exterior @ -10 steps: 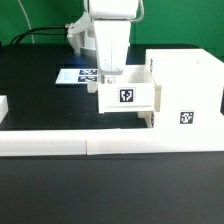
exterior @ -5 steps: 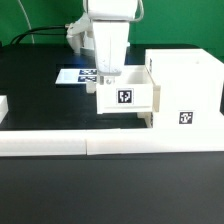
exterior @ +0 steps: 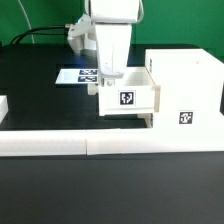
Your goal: Assemble drawer
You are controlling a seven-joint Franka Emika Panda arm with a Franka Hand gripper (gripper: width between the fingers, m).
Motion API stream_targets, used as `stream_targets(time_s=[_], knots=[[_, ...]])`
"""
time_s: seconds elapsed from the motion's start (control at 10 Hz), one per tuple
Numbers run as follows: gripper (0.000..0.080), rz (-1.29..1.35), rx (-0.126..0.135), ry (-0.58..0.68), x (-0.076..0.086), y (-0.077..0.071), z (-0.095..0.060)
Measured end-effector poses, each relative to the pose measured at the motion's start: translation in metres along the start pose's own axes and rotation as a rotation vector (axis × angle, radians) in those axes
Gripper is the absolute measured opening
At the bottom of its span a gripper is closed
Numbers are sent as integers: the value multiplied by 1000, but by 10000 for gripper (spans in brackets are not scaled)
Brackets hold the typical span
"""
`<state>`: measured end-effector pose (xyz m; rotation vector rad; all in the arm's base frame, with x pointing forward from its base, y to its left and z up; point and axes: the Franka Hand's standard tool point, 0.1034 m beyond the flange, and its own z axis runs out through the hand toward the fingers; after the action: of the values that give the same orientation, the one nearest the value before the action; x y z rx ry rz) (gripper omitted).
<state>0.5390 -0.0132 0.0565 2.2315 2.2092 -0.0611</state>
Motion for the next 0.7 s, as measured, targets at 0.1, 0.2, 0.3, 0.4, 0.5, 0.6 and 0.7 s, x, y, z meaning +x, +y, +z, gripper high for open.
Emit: stream_targets(time_s=[0.1,0.2,0.3,0.4,0.5,0.6,0.7], knots=[[42,-2,0,0,1,0,0],[42,-6,0,0,3,0,0],[42,-11,0,0,6,0,0],[42,-15,-1,-1,8,1,-1],[42,-19,-1,-3,8,1,-1],[42,-29,-2,-8,8,1,-1],[42,-30,-3,-9,7,1,-1]])
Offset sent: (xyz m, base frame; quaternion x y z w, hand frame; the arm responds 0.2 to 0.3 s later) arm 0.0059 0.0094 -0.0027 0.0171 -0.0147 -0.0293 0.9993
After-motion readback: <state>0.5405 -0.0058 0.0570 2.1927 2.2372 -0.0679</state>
